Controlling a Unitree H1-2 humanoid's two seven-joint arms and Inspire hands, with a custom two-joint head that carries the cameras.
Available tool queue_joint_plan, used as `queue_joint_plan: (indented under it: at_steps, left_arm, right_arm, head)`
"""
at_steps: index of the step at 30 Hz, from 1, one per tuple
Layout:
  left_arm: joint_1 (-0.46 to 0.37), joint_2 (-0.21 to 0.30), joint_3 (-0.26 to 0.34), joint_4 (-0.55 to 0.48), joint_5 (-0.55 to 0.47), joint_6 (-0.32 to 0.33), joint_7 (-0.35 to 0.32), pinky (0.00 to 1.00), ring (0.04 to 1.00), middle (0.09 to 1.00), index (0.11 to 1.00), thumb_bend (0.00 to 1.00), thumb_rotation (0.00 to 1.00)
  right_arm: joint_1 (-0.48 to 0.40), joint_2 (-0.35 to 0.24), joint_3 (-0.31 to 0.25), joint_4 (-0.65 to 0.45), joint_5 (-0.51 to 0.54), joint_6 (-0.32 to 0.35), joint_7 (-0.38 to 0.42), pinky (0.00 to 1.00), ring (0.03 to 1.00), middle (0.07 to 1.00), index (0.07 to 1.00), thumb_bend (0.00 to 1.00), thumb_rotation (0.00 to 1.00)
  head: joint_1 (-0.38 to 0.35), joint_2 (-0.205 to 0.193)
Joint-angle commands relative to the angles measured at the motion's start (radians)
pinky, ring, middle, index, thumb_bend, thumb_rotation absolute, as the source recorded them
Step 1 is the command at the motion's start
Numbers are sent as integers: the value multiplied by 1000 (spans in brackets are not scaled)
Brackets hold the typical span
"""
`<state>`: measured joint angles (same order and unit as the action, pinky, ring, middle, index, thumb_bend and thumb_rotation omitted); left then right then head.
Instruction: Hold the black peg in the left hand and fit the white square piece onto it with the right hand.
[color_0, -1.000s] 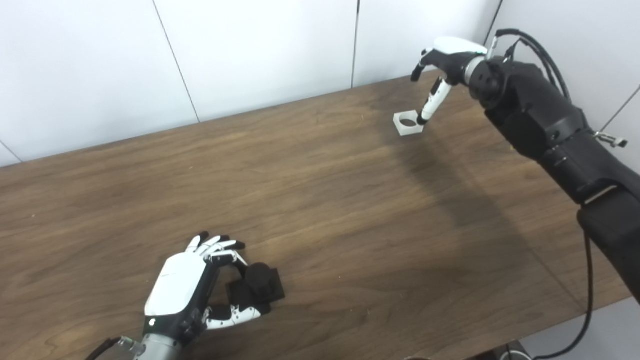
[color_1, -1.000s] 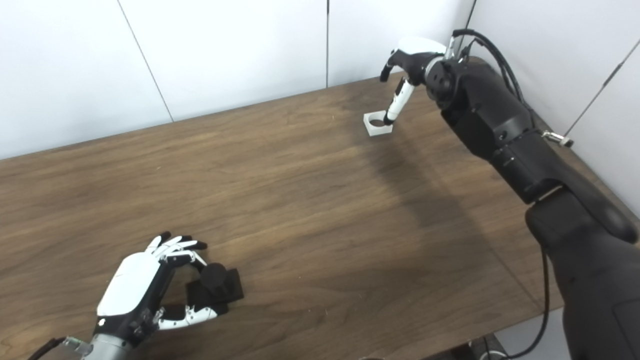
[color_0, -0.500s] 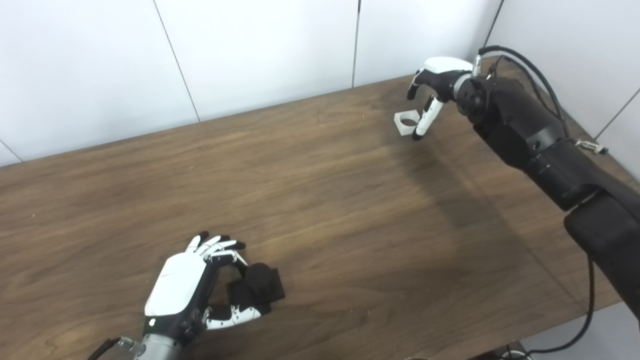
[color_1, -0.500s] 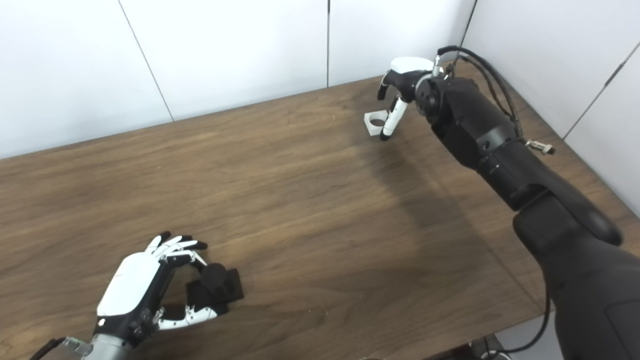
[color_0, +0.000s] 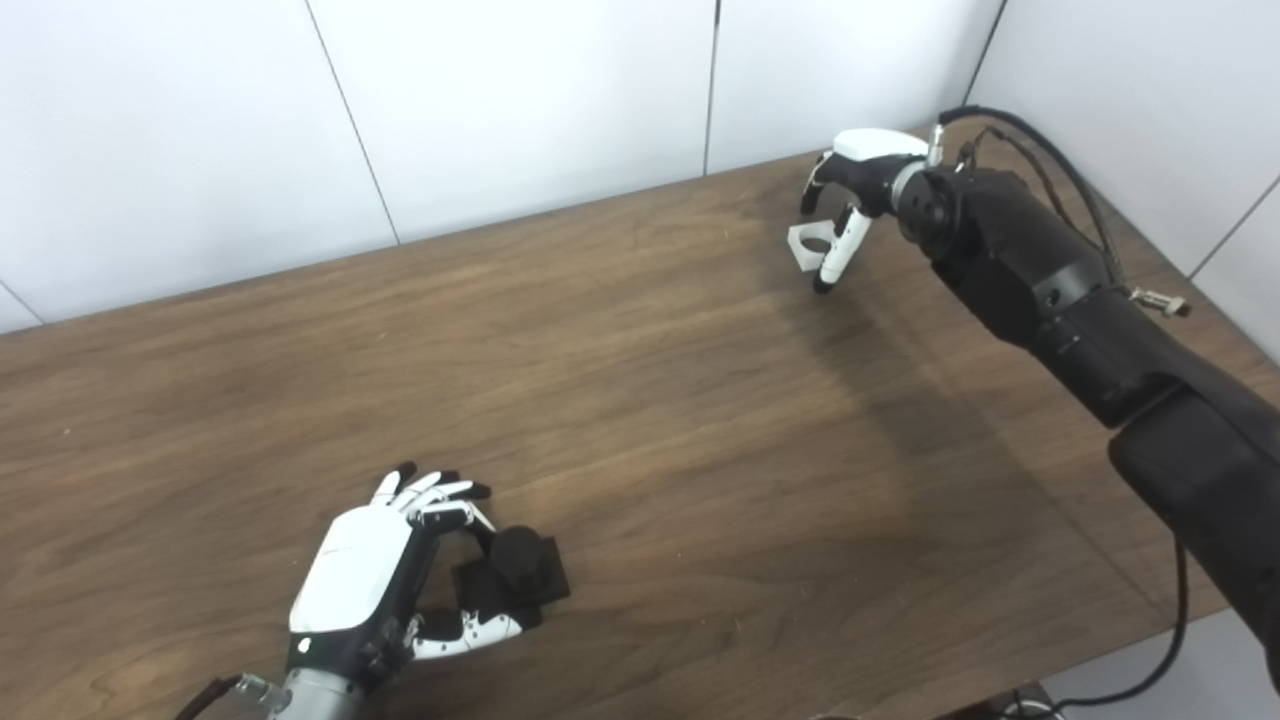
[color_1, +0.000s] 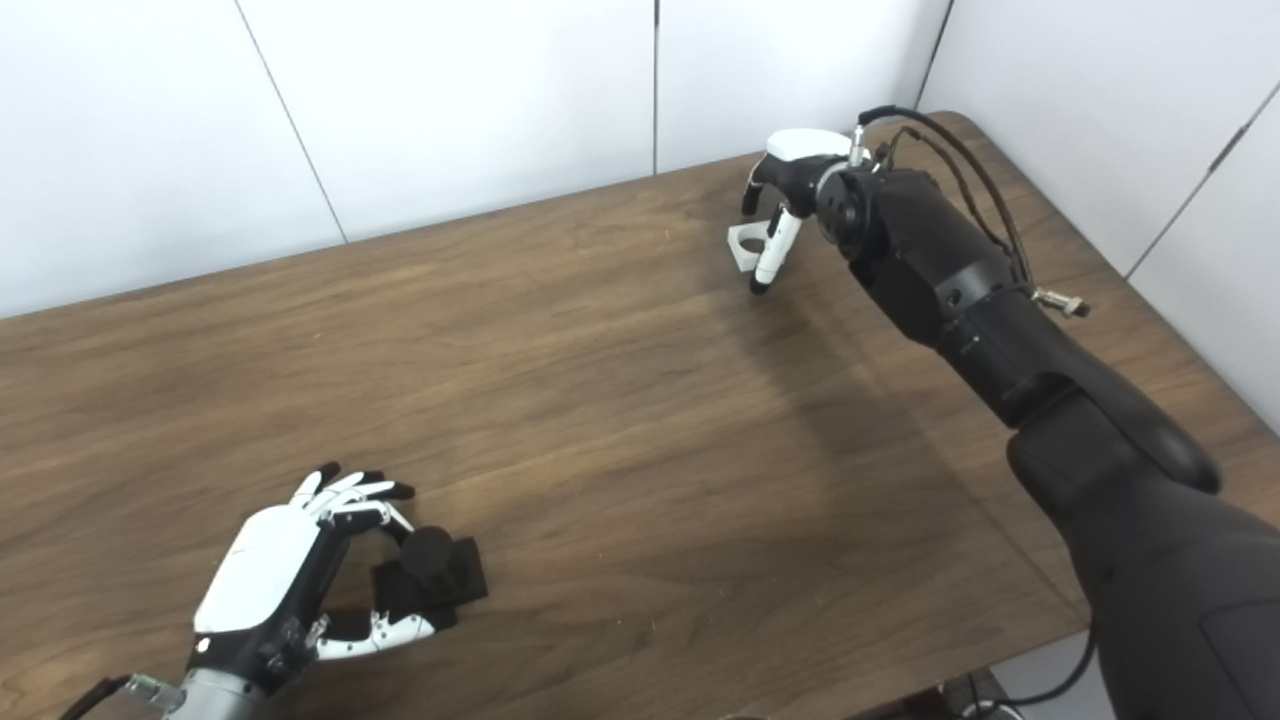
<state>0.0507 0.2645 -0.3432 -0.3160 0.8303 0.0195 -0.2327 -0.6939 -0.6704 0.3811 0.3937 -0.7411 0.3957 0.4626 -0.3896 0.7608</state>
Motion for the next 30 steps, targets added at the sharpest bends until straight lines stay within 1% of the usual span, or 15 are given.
queue_joint_plan:
  at_steps: [1, 12, 19, 27, 30]
  left_arm:
    - [13, 15, 0, -2, 10, 11, -20, 999, 886, 791, 486, 518, 46]
    - [12, 13, 2, -6, 7, 11, -22, 998, 882, 789, 486, 518, 46]
    - [11, 16, 1, -11, 11, 10, -25, 999, 882, 788, 486, 518, 45]
    - [12, 18, 3, -10, 11, 2, -18, 988, 873, 784, 486, 518, 46]
    - [12, 18, 4, -11, 13, 5, -19, 993, 875, 784, 486, 518, 46]
  right_arm:
    - [-35, -24, -11, -13, -24, -2, -30, 1000, 1000, 973, 727, 990, 216]
    - [-22, -21, -16, -12, -28, -2, -38, 1000, 1000, 962, 700, 957, 199]
    - [-19, -29, -14, -13, -31, -4, -38, 1000, 1000, 954, 695, 957, 201]
    - [-1, -30, -31, -29, -19, -9, -53, 1000, 1000, 947, 675, 956, 172]
    - [3, -27, -25, -27, -26, -8, -53, 1000, 1000, 944, 672, 947, 173]
  head:
    - [0, 0]
    - [-2, 1]
    - [-5, 7]
    - [-9, 10]
    - [-9, 10]
